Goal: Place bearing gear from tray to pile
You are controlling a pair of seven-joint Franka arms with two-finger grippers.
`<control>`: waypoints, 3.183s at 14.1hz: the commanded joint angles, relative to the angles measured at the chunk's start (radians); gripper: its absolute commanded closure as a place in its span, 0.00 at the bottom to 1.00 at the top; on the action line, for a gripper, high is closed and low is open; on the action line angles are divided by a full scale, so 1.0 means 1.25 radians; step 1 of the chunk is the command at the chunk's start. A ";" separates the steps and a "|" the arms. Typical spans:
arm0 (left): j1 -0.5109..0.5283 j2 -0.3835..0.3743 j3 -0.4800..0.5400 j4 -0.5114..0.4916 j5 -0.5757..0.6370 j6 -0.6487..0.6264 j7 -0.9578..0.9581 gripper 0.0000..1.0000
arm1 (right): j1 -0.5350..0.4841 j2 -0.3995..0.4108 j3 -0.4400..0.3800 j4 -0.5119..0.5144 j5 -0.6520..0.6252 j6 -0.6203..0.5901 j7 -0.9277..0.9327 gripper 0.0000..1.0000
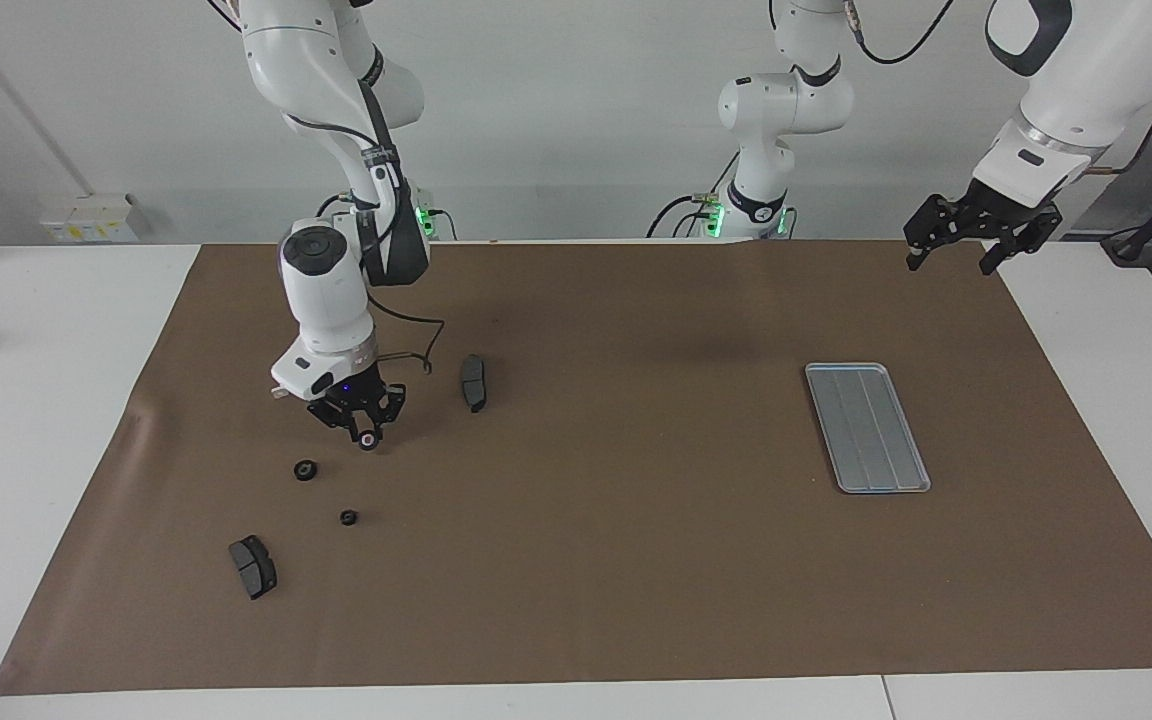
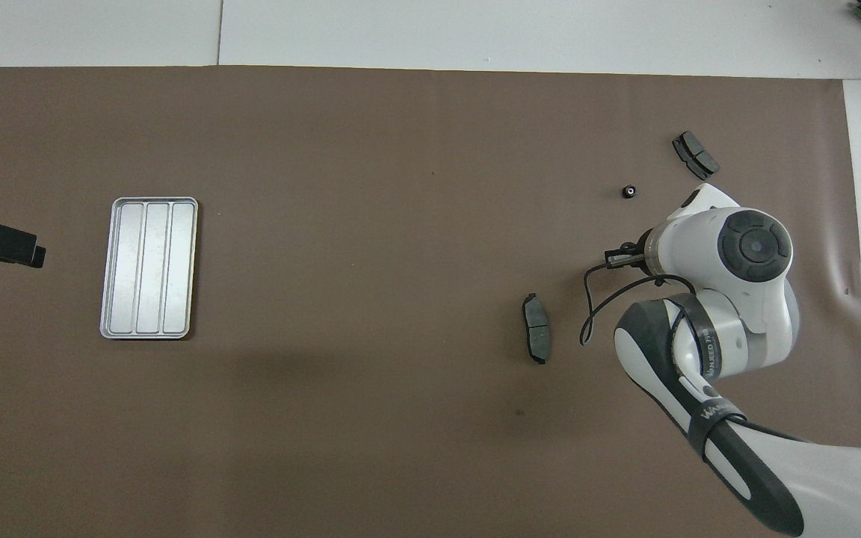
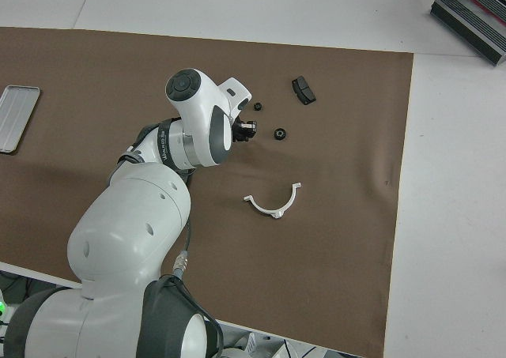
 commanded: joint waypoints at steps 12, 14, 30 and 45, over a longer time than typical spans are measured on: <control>0.013 -0.010 -0.007 -0.009 -0.005 -0.005 0.009 0.00 | -0.023 -0.024 0.012 0.125 0.046 -0.128 0.090 0.00; 0.013 -0.010 -0.007 -0.009 -0.005 -0.005 0.009 0.00 | -0.025 -0.026 0.010 0.224 0.051 -0.259 0.094 0.00; 0.013 -0.010 -0.007 -0.009 -0.005 -0.005 0.010 0.00 | -0.164 -0.211 0.016 0.376 0.092 -0.731 -0.009 0.00; 0.013 -0.010 -0.007 -0.009 -0.005 -0.005 0.010 0.00 | -0.117 -0.209 0.019 0.381 0.087 -0.708 0.006 0.00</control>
